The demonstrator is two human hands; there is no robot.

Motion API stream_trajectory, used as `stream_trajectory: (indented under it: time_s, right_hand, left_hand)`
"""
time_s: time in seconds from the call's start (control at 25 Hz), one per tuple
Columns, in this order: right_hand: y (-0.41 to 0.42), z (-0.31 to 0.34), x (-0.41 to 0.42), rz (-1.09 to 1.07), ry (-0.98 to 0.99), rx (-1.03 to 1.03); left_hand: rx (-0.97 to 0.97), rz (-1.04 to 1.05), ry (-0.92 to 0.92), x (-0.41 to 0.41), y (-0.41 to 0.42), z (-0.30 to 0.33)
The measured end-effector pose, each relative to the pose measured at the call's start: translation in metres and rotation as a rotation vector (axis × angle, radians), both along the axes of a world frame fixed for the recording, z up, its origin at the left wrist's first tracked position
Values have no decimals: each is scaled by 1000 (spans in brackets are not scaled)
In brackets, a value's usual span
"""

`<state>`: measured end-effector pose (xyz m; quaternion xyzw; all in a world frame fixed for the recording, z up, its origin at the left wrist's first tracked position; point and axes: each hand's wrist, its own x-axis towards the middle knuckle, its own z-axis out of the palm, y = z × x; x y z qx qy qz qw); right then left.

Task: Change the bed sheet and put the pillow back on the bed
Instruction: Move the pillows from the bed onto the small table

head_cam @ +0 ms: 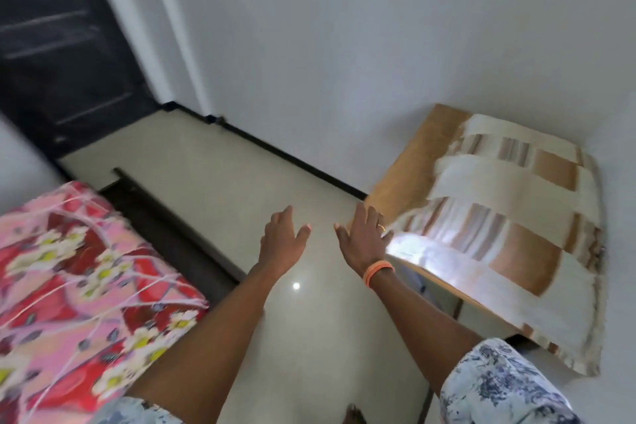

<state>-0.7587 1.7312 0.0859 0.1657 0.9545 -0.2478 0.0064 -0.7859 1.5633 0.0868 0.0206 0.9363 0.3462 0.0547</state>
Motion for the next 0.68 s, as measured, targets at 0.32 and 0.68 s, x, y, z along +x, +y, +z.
stream_trajectory:
  time_s: [0.32, 0.68]
  right_hand:
    - [-386, 15, 53, 508, 44, -217]
    - [-779, -2, 205, 966, -79, -389]
  left_hand:
    - [154, 653, 19, 161, -379, -3]
    - [242, 1279, 106, 391, -710, -4]
